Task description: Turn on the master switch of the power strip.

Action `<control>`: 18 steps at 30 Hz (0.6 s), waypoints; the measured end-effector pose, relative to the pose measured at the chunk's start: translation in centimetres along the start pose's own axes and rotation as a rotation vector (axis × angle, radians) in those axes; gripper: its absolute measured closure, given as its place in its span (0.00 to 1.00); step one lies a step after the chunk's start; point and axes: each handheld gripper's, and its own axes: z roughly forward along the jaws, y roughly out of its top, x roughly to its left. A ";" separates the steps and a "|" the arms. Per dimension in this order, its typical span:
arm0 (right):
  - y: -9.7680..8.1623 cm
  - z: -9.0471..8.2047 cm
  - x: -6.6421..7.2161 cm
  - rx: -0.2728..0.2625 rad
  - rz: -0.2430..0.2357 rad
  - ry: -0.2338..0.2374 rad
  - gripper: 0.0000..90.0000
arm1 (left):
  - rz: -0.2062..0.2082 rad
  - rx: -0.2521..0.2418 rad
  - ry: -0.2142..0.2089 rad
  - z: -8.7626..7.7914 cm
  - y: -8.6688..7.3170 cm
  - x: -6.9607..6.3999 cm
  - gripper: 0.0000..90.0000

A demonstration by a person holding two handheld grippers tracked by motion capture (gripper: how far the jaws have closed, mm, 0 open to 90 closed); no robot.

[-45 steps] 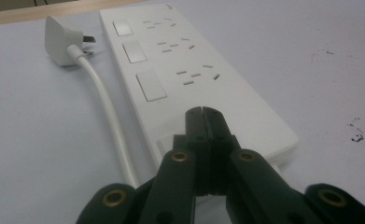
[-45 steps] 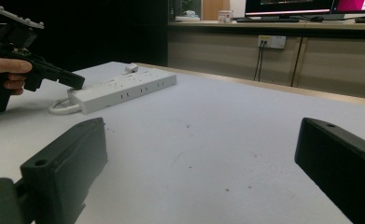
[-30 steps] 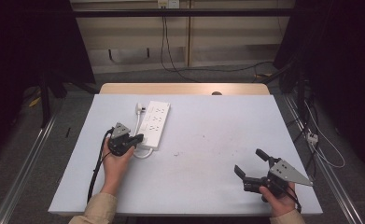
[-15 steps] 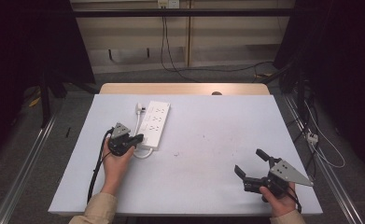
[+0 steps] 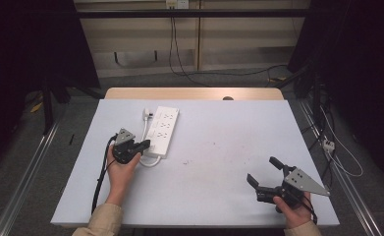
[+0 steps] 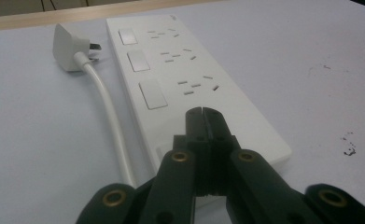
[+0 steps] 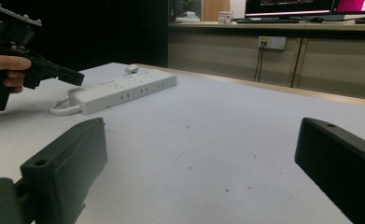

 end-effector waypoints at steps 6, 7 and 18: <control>0.0 0.1 0.1 0.001 -0.001 0.000 0.02 | -0.011 0.001 -0.009 -0.2 0.1 0.0 0.92; 0.0 0.1 0.0 0.004 -0.004 0.002 0.02 | -0.019 -0.003 -0.016 -0.2 0.1 0.0 0.90; 0.0 0.1 0.0 0.005 -0.002 0.006 0.02 | -0.048 -0.014 -0.046 -0.7 0.5 -0.1 0.68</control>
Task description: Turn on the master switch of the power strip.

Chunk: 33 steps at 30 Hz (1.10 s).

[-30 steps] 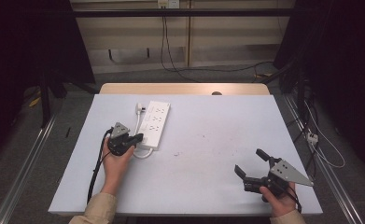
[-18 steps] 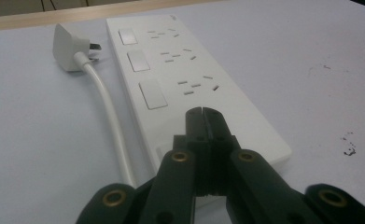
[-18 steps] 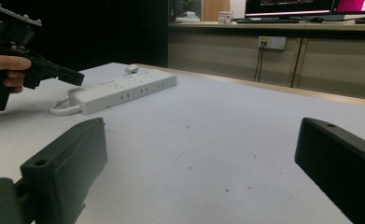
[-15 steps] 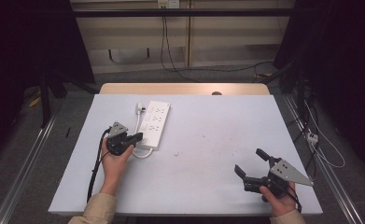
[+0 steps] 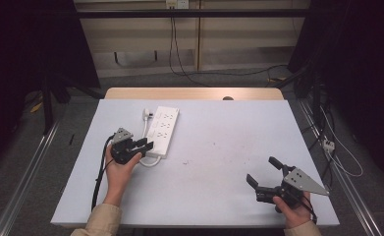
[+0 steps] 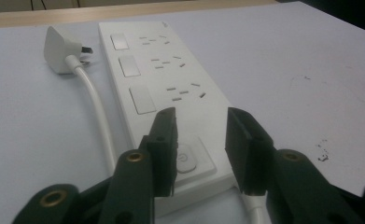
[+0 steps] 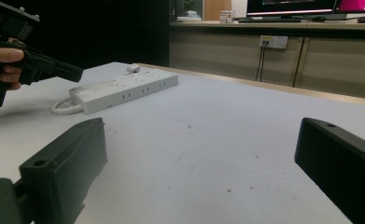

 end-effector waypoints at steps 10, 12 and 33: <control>0.0 0.0 0.0 0.001 0.001 0.000 0.02 | -0.024 0.003 -0.027 -0.2 0.2 -0.1 0.49; 0.0 0.0 0.0 -0.002 0.006 -0.001 0.02 | -0.030 0.006 -0.034 -0.2 0.1 -0.2 0.44; 0.0 0.3 0.2 0.008 0.006 0.008 0.03 | -0.031 -0.019 -0.073 -2.1 0.5 -0.6 0.11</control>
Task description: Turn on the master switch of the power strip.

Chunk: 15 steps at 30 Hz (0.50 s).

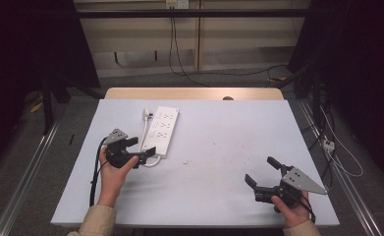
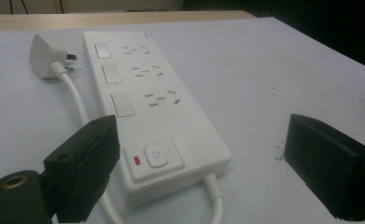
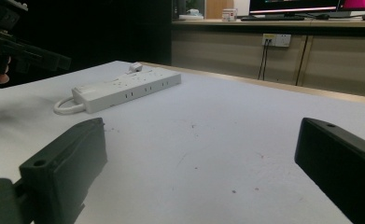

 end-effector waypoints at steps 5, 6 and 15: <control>0.0 0.0 0.1 0.003 0.002 0.000 0.03 | 0.012 -0.003 0.001 -0.4 -0.1 0.0 0.09; 0.0 0.0 0.1 0.004 0.006 -0.001 0.03 | 0.012 -0.005 0.001 -0.5 -0.1 0.0 0.09; 0.0 0.0 0.1 0.004 0.007 -0.001 0.02 | 0.019 -0.010 -0.001 -1.6 -0.3 0.2 0.07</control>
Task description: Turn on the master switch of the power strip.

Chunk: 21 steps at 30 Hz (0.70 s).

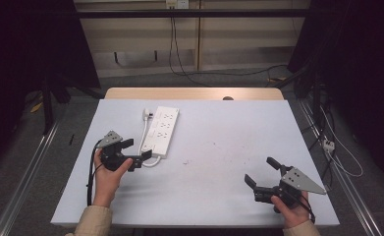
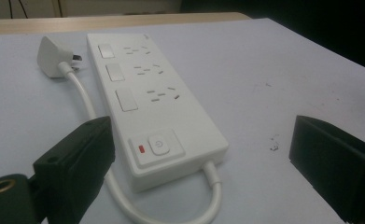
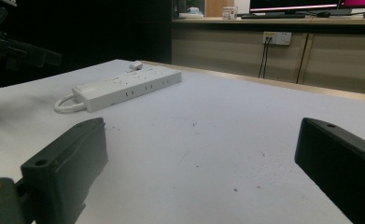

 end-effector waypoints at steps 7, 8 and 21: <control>0.0 0.0 0.1 0.000 -0.003 0.002 0.02 | 0.005 -0.005 -0.003 -0.6 -0.1 0.0 0.06; 0.0 0.0 0.1 0.000 -0.005 0.003 0.02 | 0.004 -0.007 -0.003 -0.6 -0.2 0.0 0.06; 0.0 0.0 0.0 -0.002 0.003 0.003 0.02 | 0.020 -0.007 -0.001 -1.7 -0.9 0.4 0.06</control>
